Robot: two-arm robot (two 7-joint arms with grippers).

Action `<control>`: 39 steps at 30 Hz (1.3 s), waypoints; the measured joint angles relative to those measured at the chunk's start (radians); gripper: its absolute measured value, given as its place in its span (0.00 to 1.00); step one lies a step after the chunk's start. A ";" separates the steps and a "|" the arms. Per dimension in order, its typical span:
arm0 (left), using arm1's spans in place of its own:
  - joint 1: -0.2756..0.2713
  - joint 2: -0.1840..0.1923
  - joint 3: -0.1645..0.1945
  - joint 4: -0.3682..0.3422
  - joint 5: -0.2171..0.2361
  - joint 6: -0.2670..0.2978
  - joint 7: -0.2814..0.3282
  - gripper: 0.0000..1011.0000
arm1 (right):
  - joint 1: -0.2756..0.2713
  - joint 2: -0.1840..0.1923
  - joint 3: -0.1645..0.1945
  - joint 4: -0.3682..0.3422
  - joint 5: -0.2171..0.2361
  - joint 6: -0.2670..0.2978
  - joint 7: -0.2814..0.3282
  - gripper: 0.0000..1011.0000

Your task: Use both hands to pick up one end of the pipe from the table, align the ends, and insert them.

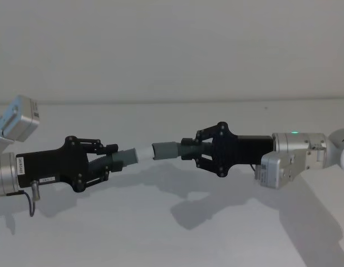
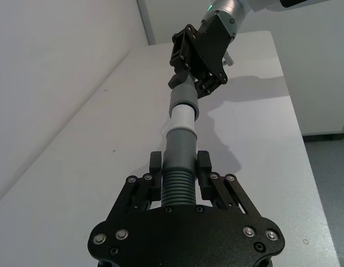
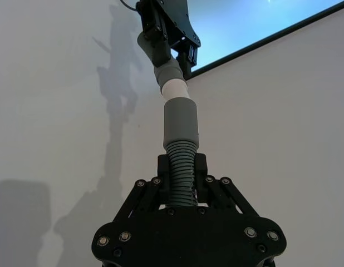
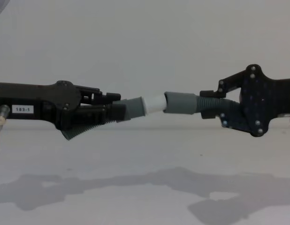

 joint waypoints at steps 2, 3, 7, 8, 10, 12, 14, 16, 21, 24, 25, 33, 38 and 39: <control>0.000 0.000 0.000 0.000 0.000 0.000 0.000 0.34 | 0.000 0.000 -0.003 -0.002 0.003 0.000 0.000 0.22; 0.000 0.000 0.000 0.000 0.000 0.000 0.000 0.34 | 0.000 0.000 -0.004 -0.003 0.004 0.000 0.000 0.22; 0.000 0.000 0.000 0.000 0.000 0.000 0.000 0.34 | 0.001 0.000 -0.009 -0.005 0.008 0.001 0.001 0.22; 0.000 0.000 0.000 0.000 0.000 0.000 0.000 0.34 | 0.001 0.000 -0.009 -0.006 0.008 0.001 0.001 0.22; 0.000 0.000 0.000 0.000 0.000 0.000 0.000 0.34 | 0.002 -0.001 -0.012 -0.006 0.010 0.001 0.000 0.22; 0.000 0.000 0.000 0.000 0.000 0.000 0.000 0.34 | 0.002 -0.001 -0.013 -0.006 0.011 0.001 0.000 0.22; 0.000 0.000 0.000 0.000 0.000 0.000 0.000 0.34 | 0.003 -0.002 -0.015 -0.006 0.011 0.001 -0.001 0.22; 0.000 0.000 0.000 0.000 0.000 0.000 0.000 0.34 | 0.005 -0.003 -0.017 -0.006 0.011 0.001 -0.003 0.22; 0.000 0.000 0.000 0.000 0.000 0.000 0.000 0.34 | 0.009 -0.004 -0.019 -0.003 0.011 0.000 -0.008 0.22; 0.000 0.000 0.000 0.000 0.000 0.000 0.000 0.34 | 0.012 -0.004 -0.021 0.000 0.010 -0.003 -0.010 0.22; 0.000 0.000 0.000 0.000 0.000 0.000 0.000 0.34 | 0.013 -0.004 -0.022 0.000 0.009 -0.004 -0.011 0.22; 0.000 0.000 0.000 0.000 0.000 0.000 0.000 0.34 | 0.024 -0.004 -0.027 0.008 0.007 -0.015 -0.014 0.22; 0.000 0.000 0.000 0.000 0.000 0.000 0.000 0.34 | 0.033 -0.002 -0.031 0.013 0.006 -0.022 -0.014 0.22; 0.000 0.000 0.000 0.000 0.000 0.000 0.000 0.34 | 0.035 -0.001 -0.032 0.014 0.006 -0.024 -0.013 0.22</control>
